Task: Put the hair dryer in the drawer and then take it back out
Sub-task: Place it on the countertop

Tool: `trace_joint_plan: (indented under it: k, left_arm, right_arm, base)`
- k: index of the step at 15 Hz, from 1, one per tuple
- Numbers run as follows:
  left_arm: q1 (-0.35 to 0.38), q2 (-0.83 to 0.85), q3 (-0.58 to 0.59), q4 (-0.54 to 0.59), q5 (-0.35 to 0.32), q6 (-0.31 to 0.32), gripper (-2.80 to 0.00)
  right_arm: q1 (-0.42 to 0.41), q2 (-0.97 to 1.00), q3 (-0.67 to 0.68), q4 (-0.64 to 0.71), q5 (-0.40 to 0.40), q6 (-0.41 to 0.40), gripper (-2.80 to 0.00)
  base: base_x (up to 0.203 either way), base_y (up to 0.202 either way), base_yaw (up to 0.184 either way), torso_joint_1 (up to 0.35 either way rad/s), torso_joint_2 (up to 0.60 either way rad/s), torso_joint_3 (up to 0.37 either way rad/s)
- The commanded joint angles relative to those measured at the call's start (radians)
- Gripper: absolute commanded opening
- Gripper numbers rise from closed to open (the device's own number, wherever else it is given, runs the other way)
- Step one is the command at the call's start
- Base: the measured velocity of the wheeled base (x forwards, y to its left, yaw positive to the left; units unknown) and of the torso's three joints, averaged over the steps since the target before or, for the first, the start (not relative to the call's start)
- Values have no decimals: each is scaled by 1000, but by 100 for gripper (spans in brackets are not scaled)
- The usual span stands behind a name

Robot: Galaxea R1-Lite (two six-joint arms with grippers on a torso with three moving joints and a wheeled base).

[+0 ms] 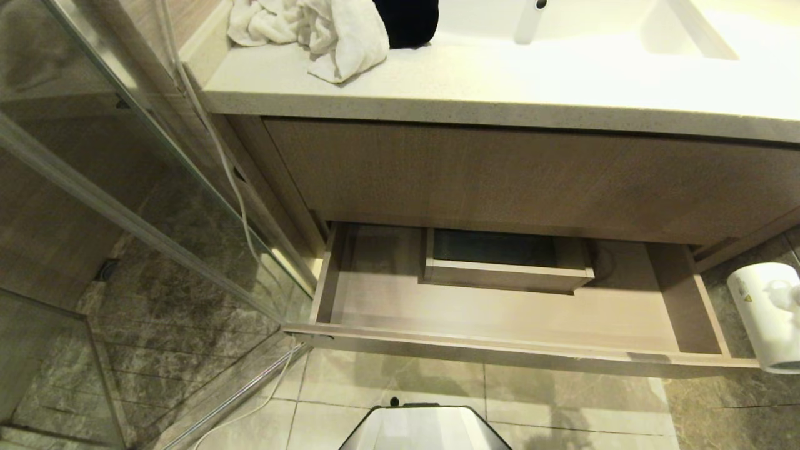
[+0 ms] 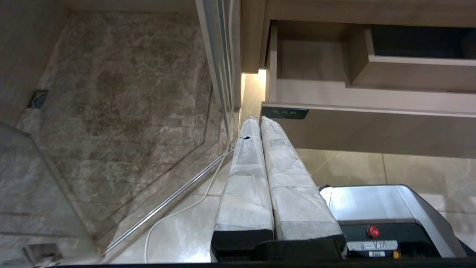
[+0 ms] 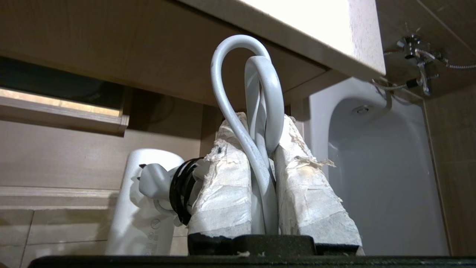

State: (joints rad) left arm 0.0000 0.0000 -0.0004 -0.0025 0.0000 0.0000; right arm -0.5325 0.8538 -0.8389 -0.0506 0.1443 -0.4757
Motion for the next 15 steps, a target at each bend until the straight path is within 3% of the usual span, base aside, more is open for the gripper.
trace_joint_plan:
  k: [1, 15]
  left_arm:
    - [0, 0, 2, 1, 0, 0, -280]
    - [0, -1, 1, 1, 0, 0, -280]
  right_arm:
    - [0, -4, 4, -3, 1, -4, -280]
    - [2, -22, 35, 1, 0, -6, -280]
  base:
    - [0, 0, 0, 345, -363, -162]
    - [0, 0, 0, 271, -458, -196]
